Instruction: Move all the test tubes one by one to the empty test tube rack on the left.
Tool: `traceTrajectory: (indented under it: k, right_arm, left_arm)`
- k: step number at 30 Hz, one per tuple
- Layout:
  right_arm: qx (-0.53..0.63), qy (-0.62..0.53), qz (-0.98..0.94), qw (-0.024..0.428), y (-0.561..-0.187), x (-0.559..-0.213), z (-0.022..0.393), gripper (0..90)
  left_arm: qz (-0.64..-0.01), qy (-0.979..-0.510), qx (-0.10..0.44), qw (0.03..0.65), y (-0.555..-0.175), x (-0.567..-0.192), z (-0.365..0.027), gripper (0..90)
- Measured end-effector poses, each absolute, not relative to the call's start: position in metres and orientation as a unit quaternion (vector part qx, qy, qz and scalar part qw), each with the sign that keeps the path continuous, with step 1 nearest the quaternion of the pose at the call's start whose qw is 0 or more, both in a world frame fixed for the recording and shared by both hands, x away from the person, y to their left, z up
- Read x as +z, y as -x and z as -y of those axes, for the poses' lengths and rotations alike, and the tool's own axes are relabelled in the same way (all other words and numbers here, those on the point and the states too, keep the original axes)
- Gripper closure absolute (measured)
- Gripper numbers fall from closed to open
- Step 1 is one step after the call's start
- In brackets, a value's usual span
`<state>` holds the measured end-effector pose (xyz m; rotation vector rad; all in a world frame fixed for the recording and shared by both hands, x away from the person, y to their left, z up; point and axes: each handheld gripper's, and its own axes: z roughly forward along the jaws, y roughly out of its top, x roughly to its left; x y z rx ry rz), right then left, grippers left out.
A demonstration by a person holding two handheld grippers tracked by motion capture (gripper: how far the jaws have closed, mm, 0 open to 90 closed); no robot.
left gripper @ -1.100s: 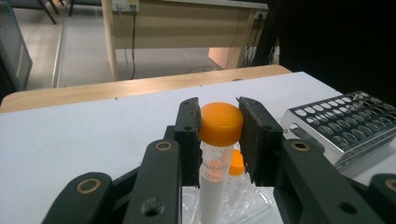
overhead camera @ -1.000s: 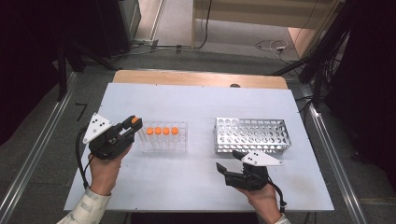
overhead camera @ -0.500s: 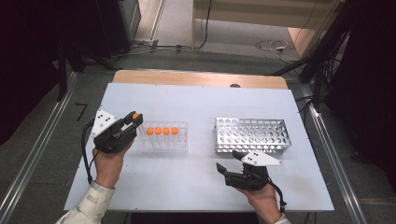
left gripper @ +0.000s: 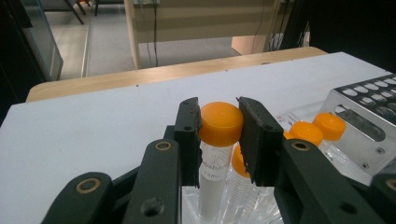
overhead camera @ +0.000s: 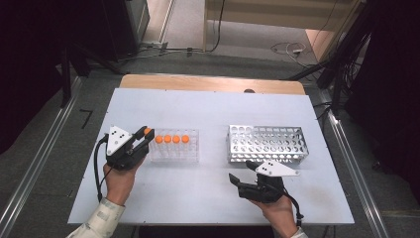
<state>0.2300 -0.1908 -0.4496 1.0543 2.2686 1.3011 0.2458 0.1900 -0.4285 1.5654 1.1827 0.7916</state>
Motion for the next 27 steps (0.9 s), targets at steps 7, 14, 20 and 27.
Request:
traceTrajectory:
  k: [7, 14, 20, 27]
  right_arm:
    - [0.454, -0.37, -0.795, 0.16, -0.2298, -0.45, 0.1905, 25.3]
    - [0.454, -0.37, -0.795, 0.16, -0.2298, -0.45, 0.1905, 25.3]
    - [0.454, -0.37, -0.795, 0.16, -0.2297, -0.4502, 0.1904, 25.3]
    - [0.454, -0.371, -0.794, 0.16, -0.2297, -0.4497, 0.1911, 25.3]
  left_arm:
    - [-0.49, -0.645, 0.324, 0.489, -0.2451, -0.4347, -0.1907, 68.6]
    - [-0.49, -0.638, 0.322, 0.499, -0.2424, -0.4327, -0.1922, 62.9]
    - [-0.489, -0.636, 0.317, 0.506, -0.2407, -0.4314, -0.1915, 60.3]
    - [-0.49, -0.631, 0.308, 0.516, -0.2393, -0.4295, -0.1927, 56.5]
